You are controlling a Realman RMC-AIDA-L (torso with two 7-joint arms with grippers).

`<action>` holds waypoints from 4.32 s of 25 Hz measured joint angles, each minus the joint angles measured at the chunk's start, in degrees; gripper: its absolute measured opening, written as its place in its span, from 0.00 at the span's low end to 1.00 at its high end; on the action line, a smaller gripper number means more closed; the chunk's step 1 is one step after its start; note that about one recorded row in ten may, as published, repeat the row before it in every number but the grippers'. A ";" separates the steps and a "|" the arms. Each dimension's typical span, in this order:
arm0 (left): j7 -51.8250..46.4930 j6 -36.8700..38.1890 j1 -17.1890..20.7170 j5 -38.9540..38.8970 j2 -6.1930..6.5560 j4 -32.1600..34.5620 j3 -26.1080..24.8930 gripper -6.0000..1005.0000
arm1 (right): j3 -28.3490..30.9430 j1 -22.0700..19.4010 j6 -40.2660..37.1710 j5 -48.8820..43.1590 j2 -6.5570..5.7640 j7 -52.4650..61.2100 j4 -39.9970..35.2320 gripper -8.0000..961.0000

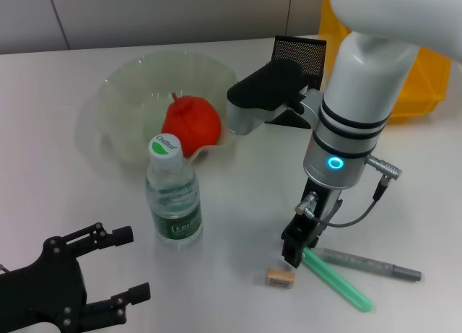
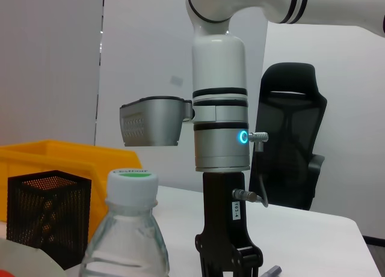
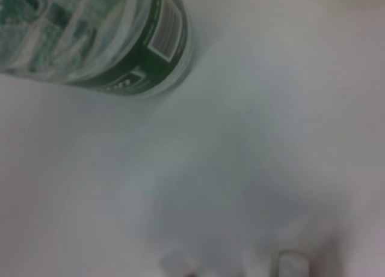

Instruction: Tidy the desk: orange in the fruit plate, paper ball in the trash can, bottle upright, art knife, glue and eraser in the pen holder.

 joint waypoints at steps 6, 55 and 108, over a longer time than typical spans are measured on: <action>0.00 -0.14 0.02 0.00 0.00 0.00 0.00 0.78 | -0.11 0.03 0.31 0.03 0.00 0.11 0.07 0.43; -0.66 -2.64 -1.33 -0.60 -0.43 -2.26 -0.97 0.78 | 32.54 -14.53 12.43 -6.11 -0.83 -22.24 -39.88 0.18; -0.42 -0.01 -2.18 0.42 -0.45 -2.83 -1.47 0.78 | 18.14 -9.83 -16.55 -7.90 -0.70 -14.10 -37.91 0.62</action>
